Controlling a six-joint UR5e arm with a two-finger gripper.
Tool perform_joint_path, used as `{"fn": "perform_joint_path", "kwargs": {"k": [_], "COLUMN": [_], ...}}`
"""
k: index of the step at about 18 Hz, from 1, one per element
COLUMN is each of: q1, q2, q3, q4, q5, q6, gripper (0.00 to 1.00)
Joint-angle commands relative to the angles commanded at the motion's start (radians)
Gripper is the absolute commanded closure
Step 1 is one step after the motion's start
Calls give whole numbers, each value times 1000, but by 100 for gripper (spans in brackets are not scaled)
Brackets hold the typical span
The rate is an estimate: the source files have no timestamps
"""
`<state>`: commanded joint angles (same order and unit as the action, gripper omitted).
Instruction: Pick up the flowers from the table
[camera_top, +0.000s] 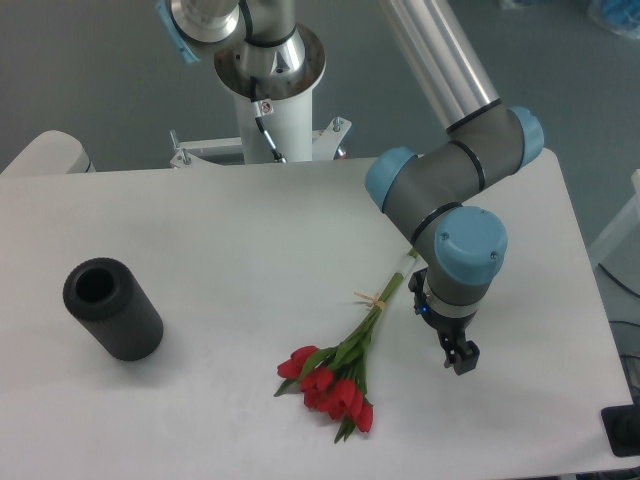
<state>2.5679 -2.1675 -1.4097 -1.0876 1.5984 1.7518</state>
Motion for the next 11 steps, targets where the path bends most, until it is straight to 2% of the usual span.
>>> {"fn": "perform_joint_path", "kwargs": {"k": [8,11], "q1": [2,2], "q2": [2,14], "q3": [-2,-23], "q4": [0,2], "q5": [-9,-31], "q6": [-3,-31], "gripper": [0,0]}}
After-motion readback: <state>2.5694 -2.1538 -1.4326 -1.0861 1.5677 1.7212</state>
